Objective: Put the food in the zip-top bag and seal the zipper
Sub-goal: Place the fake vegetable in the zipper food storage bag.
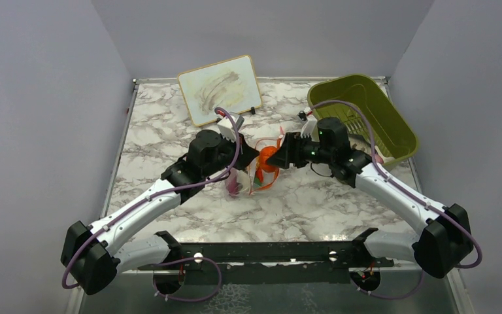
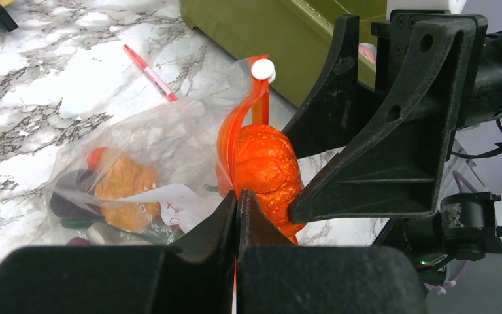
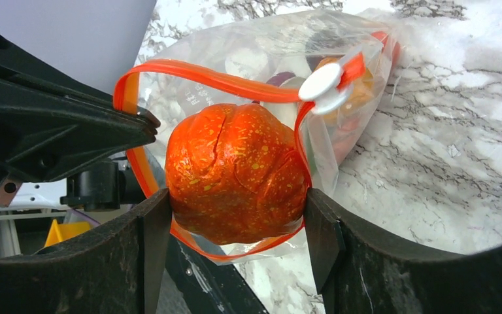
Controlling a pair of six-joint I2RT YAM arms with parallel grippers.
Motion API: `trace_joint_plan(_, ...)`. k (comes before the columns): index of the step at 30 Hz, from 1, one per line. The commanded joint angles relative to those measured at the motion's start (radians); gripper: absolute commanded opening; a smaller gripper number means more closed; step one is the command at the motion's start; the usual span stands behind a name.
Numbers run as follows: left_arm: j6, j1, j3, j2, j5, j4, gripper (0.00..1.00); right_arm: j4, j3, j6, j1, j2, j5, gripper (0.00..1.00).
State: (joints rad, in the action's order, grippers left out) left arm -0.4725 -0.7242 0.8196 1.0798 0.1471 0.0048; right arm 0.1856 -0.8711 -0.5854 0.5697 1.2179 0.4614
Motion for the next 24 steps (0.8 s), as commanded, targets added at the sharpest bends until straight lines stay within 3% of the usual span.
trace_joint_plan(1,0.008,-0.005,0.044,-0.01,0.024,0.015,0.0,0.027,-0.062,0.016,0.008,0.002,-0.035,0.7)
trace_joint_plan(17,0.0,-0.004,0.012,-0.027,0.011,0.018,0.0,0.103,-0.094,-0.021,0.009,-0.024,-0.06,0.77)
trace_joint_plan(24,-0.002,-0.005,-0.002,-0.042,0.006,0.021,0.0,0.124,-0.115,-0.001,0.009,-0.053,-0.062,0.7)
